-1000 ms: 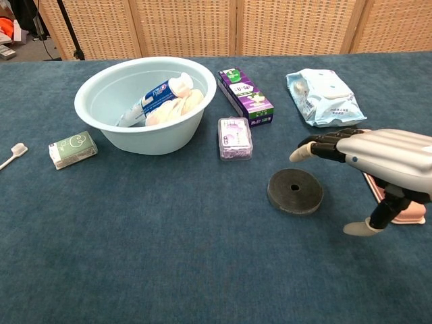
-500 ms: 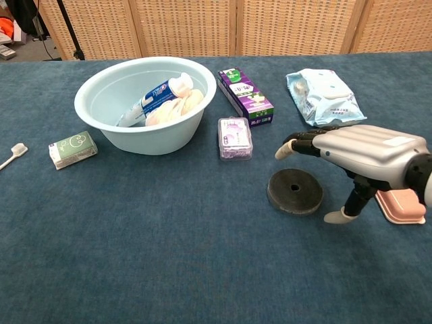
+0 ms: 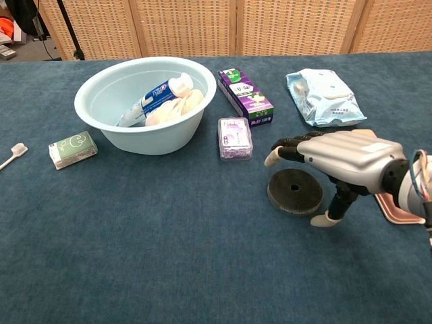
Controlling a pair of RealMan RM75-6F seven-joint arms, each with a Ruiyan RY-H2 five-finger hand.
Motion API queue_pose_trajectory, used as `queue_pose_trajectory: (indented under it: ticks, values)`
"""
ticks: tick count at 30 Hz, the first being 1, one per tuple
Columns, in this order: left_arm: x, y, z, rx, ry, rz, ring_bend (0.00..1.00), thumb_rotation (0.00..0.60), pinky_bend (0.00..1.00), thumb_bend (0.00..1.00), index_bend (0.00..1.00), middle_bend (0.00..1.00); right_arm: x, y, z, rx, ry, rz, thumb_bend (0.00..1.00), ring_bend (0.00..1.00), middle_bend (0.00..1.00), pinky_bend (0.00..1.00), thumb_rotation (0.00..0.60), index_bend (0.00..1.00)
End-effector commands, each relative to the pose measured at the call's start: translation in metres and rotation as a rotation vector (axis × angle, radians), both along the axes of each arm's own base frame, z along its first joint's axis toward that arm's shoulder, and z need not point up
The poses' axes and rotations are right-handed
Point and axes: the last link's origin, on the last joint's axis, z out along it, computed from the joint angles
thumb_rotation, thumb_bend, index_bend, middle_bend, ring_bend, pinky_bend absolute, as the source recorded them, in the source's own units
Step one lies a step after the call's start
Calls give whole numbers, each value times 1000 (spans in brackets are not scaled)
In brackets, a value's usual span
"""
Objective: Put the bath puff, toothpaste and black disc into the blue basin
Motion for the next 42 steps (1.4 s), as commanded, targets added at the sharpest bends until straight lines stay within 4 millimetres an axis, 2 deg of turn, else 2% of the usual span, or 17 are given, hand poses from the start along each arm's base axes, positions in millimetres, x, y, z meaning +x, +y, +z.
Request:
queue_pose_trajectory:
  ticks: [1,14,27,34,36,42]
  values:
    - [0,-1,-1,-6,-3,-1,0,600,0,273,0,0,0,-1,-2,0,-1,-2,205,46,50,24,600,168]
    - [1,-2,-5,-30,-11,-4,0,600,0,275,0,0,2,-17,-13,-20,19,-5,208,46,50,24,600,173]
    - [3,-5,-12,-67,-25,-6,0,600,0,277,0,0,-9,-31,-19,-34,74,-18,208,46,51,24,600,214]
    - [4,-6,-14,-77,-33,-8,0,600,0,277,0,0,-12,-33,-19,-46,76,-30,251,47,51,24,600,291]
    - [5,-6,-14,-79,-36,-10,0,600,0,277,0,0,-15,-28,-16,-48,85,-32,260,47,51,24,600,312]
    - [7,-8,-15,-86,-44,-16,0,600,0,279,0,0,-14,-32,-15,-64,81,-44,260,47,58,24,600,357]
